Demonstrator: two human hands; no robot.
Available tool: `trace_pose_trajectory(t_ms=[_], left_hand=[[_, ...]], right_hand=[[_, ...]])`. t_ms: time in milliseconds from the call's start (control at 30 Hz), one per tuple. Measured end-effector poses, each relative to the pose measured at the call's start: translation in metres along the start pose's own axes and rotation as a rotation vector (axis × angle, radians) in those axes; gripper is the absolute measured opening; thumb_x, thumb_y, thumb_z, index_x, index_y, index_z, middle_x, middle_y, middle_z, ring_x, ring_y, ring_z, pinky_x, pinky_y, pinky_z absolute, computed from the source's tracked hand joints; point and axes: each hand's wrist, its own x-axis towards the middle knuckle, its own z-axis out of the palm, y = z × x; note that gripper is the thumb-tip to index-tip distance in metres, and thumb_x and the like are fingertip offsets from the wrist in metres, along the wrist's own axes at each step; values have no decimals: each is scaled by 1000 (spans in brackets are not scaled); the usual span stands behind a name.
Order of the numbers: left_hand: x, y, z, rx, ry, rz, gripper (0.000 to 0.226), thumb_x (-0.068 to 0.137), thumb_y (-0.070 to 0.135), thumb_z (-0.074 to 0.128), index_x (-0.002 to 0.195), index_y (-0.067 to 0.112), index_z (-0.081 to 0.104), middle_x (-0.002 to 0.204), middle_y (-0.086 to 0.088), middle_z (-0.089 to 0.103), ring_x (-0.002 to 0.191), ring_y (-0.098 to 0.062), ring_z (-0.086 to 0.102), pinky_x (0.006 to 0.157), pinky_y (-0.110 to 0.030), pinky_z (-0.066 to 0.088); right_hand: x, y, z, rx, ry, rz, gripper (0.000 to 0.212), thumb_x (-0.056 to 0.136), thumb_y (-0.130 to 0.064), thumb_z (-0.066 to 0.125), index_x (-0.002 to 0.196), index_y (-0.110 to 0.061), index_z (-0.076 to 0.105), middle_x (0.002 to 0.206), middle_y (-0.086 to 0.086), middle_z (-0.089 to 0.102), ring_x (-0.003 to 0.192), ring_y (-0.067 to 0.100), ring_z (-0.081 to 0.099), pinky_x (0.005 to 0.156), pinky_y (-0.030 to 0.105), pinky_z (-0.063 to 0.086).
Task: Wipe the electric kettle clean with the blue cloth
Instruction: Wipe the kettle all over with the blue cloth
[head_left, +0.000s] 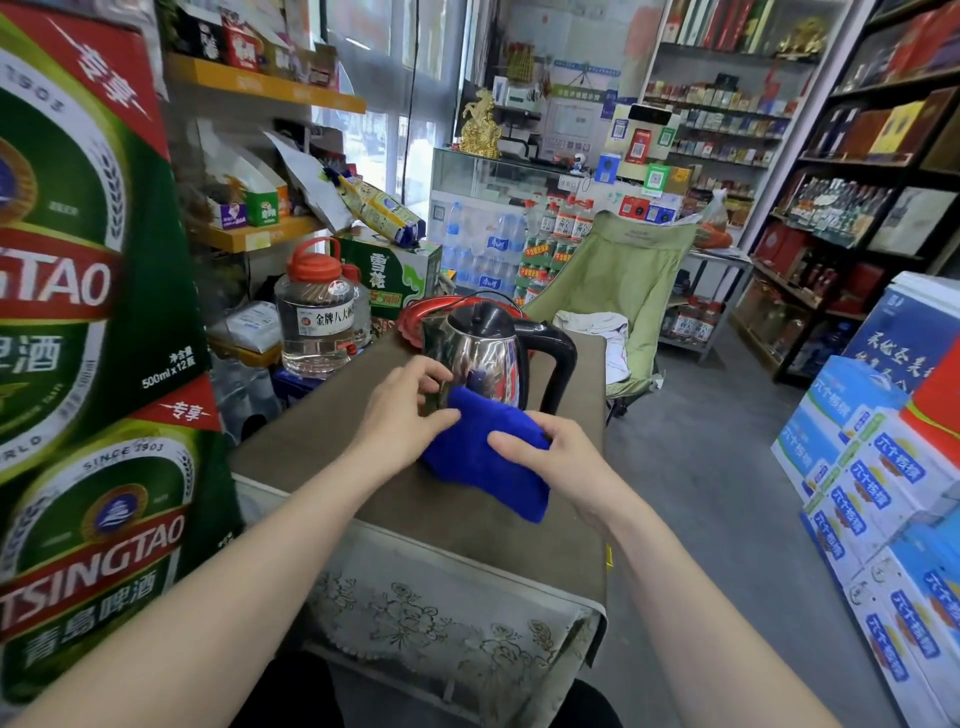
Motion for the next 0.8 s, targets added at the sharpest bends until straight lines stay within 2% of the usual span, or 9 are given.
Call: trace_pose_trajectory(t_ms=[67, 133, 233, 333, 433, 533, 633, 733, 800], left_hand=[[-5, 3, 5, -37, -115, 79, 18, 91, 37, 62, 108, 33, 66, 103, 14, 67, 92, -3, 62, 77, -20, 47], [-9, 7, 10, -248, -319, 48, 25, 94, 38, 58, 118, 32, 64, 110, 15, 68, 97, -1, 63, 74, -15, 47], [-7, 6, 14, -462, -440, 4, 34, 95, 25, 60, 128, 26, 58, 117, 9, 67, 100, -1, 66, 75, -16, 51], [0, 1, 14, -405, -459, 60, 37, 94, 20, 61, 131, 22, 59, 119, 8, 68, 106, -5, 65, 84, -23, 53], [21, 2, 6, -62, -143, 194, 44, 87, 26, 69, 130, 30, 59, 116, 13, 64, 102, -1, 61, 91, -28, 53], [48, 6, -6, -33, 60, 141, 73, 79, 26, 77, 143, 26, 41, 140, 2, 47, 119, -9, 51, 104, -33, 46], [75, 0, -10, 0, -28, -38, 106, 71, 34, 83, 154, 23, 17, 158, -2, 28, 138, -24, 38, 112, -47, 36], [91, -12, -6, -84, -161, -98, 119, 68, 38, 85, 155, 22, 6, 159, -3, 29, 143, -23, 31, 114, -44, 30], [94, -18, -2, -139, -191, -104, 116, 66, 36, 86, 155, 23, 12, 157, -5, 33, 142, -21, 34, 113, -41, 31]], right_hand=[[2, -1, 5, -99, 43, -54, 25, 93, -32, 68, 109, -12, 68, 110, 11, 67, 102, 29, 66, 89, 42, 54], [5, 1, 8, -158, 21, -79, 20, 97, -34, 60, 114, -24, 64, 119, -2, 56, 114, 18, 58, 98, 36, 51], [6, 8, 10, 127, -21, 22, 22, 96, -39, 60, 117, -36, 62, 128, -2, 60, 121, 19, 60, 103, 40, 51], [7, 14, 3, 288, 166, -38, 19, 95, -23, 65, 113, -27, 60, 115, 5, 68, 112, 31, 65, 89, 44, 58], [21, 3, -14, -17, 367, -231, 32, 88, -19, 74, 113, -30, 56, 109, -6, 65, 105, 17, 63, 88, 31, 54], [47, -17, -25, -356, 515, -407, 30, 86, -19, 73, 113, -24, 62, 116, -7, 60, 103, 9, 56, 88, 22, 44], [82, -22, -25, -600, 566, -480, 32, 85, -17, 73, 116, -15, 64, 131, 1, 51, 116, 16, 49, 98, 22, 36], [107, -6, -15, -782, 506, -396, 42, 91, -27, 66, 131, -19, 57, 147, 1, 46, 133, 25, 43, 110, 40, 37], [111, 6, -9, -797, 524, -383, 46, 94, -25, 61, 139, -19, 51, 152, 0, 45, 139, 27, 40, 112, 49, 36]])
